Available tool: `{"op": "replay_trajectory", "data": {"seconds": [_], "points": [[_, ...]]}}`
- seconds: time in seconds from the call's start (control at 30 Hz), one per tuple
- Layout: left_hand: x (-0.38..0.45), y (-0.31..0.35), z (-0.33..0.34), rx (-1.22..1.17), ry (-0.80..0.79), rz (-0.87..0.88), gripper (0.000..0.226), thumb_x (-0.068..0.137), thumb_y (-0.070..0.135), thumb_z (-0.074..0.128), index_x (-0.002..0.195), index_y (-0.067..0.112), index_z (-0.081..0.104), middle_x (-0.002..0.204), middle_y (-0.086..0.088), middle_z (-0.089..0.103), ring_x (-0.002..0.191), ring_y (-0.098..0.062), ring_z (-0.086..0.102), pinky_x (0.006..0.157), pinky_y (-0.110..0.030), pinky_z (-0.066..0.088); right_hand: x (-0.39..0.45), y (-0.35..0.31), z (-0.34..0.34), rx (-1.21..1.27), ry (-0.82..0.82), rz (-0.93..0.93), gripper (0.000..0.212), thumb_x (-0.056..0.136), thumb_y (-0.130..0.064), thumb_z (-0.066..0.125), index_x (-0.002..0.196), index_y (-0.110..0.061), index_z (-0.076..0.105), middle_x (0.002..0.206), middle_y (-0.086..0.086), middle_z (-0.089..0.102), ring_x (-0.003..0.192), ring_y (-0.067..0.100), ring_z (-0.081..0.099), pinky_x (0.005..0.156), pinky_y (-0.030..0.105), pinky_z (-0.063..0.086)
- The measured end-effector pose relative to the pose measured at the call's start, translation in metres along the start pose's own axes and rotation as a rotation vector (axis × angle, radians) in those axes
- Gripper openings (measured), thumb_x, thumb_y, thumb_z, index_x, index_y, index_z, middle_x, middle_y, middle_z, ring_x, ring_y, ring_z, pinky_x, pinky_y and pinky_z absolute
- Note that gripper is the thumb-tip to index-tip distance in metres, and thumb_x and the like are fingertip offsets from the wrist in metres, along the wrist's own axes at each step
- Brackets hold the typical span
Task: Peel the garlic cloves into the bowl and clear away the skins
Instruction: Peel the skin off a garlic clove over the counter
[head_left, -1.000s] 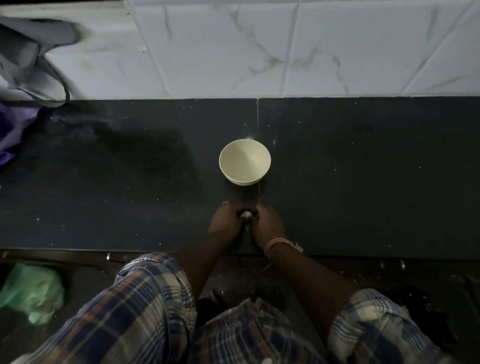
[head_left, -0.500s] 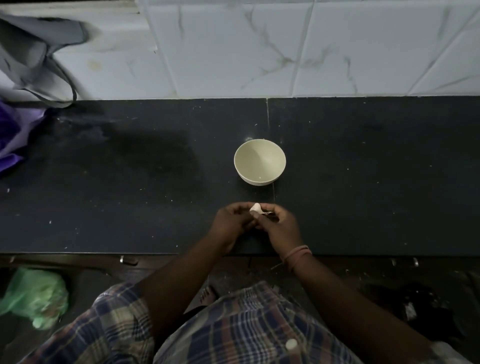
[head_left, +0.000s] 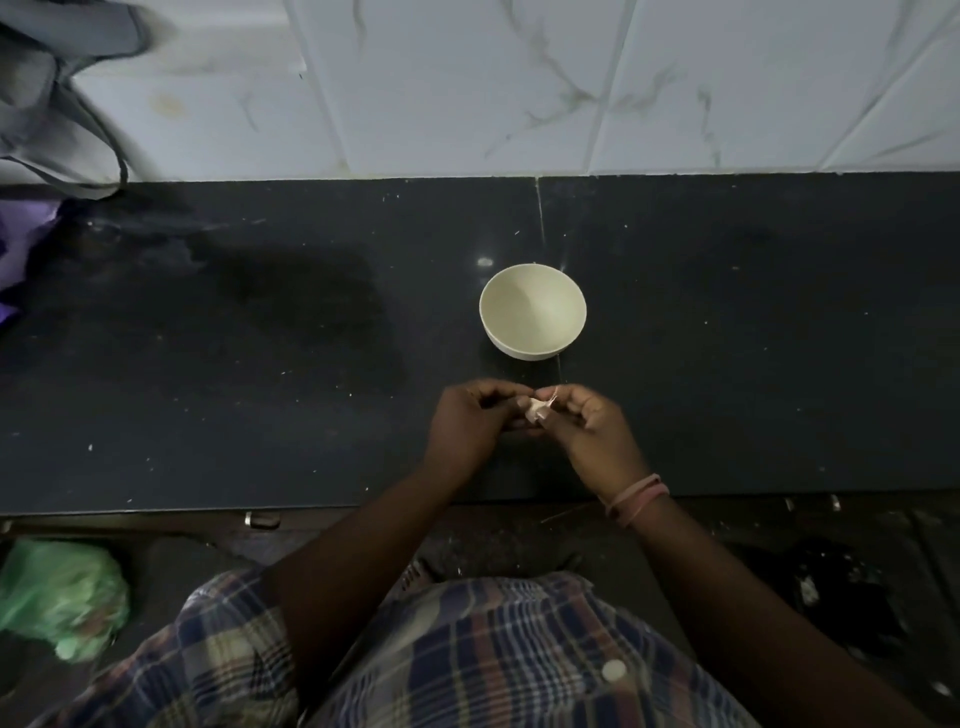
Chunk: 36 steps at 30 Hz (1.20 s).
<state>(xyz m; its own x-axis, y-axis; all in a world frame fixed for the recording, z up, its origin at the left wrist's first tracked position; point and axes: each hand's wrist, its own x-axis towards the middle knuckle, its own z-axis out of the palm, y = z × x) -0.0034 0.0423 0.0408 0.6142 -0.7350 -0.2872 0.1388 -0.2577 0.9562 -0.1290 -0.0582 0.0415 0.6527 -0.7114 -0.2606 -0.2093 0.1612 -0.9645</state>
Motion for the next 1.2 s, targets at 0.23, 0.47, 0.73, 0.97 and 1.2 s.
{"op": "replay_trajectory", "data": {"seconds": [0.23, 0.47, 0.73, 0.97, 1.2], "points": [[0.003, 0.002, 0.018, 0.21, -0.039, 0.03, 0.012, 0.093, 0.009, 0.068, 0.101, 0.009, 0.077, 0.089, -0.004, 0.079, 0.079, -0.014, 0.076, 0.072, -0.023, 0.058, 0.005, 0.0, -0.014, 0.104, 0.057, 0.079, 0.021, 0.079, 0.004, 0.076, 0.099, 0.009, 0.07, 0.092, 0.023, 0.074, 0.081, 0.027, 0.071, 0.073, 0.027, 0.06], [0.005, -0.006, 0.031, 0.411, 0.044, -0.043, 0.02, 0.092, 0.01, 0.067, 0.081, 0.022, 0.078, 0.068, 0.008, 0.074, 0.06, -0.002, 0.068, 0.062, -0.019, 0.053, 0.009, 0.004, -0.025, -0.019, -0.089, 0.093, 0.026, 0.082, 0.014, 0.066, 0.106, 0.007, 0.071, 0.093, 0.022, 0.074, 0.071, 0.013, 0.072, 0.065, 0.019, 0.058], [0.008, -0.014, 0.042, -0.166, 0.129, -0.425, 0.028, 0.098, -0.003, 0.05, 0.078, 0.004, 0.068, 0.068, -0.009, 0.064, 0.063, -0.016, 0.058, 0.063, -0.025, 0.046, 0.016, 0.017, -0.025, 0.159, -0.007, 0.157, 0.024, 0.086, 0.01, 0.066, 0.108, 0.001, 0.069, 0.094, 0.019, 0.073, 0.076, 0.018, 0.071, 0.079, 0.027, 0.06], [0.015, -0.027, 0.043, -0.024, 0.246, -0.429, 0.018, 0.084, -0.006, 0.067, 0.077, 0.008, 0.074, 0.079, -0.014, 0.074, 0.074, -0.023, 0.07, 0.078, -0.036, 0.062, 0.02, 0.033, -0.023, 0.125, 0.046, 0.199, 0.027, 0.089, 0.008, 0.063, 0.116, 0.002, 0.066, 0.087, 0.008, 0.069, 0.069, 0.008, 0.065, 0.071, 0.019, 0.058], [0.012, -0.024, 0.049, -0.069, 0.242, -0.381, 0.011, 0.092, 0.004, 0.069, 0.099, 0.008, 0.077, 0.082, -0.009, 0.073, 0.075, -0.021, 0.066, 0.079, -0.037, 0.06, 0.019, 0.034, -0.022, -0.004, 0.082, 0.203, 0.022, 0.087, 0.006, 0.066, 0.109, 0.007, 0.065, 0.091, 0.018, 0.071, 0.069, 0.019, 0.067, 0.064, 0.023, 0.058]]}}
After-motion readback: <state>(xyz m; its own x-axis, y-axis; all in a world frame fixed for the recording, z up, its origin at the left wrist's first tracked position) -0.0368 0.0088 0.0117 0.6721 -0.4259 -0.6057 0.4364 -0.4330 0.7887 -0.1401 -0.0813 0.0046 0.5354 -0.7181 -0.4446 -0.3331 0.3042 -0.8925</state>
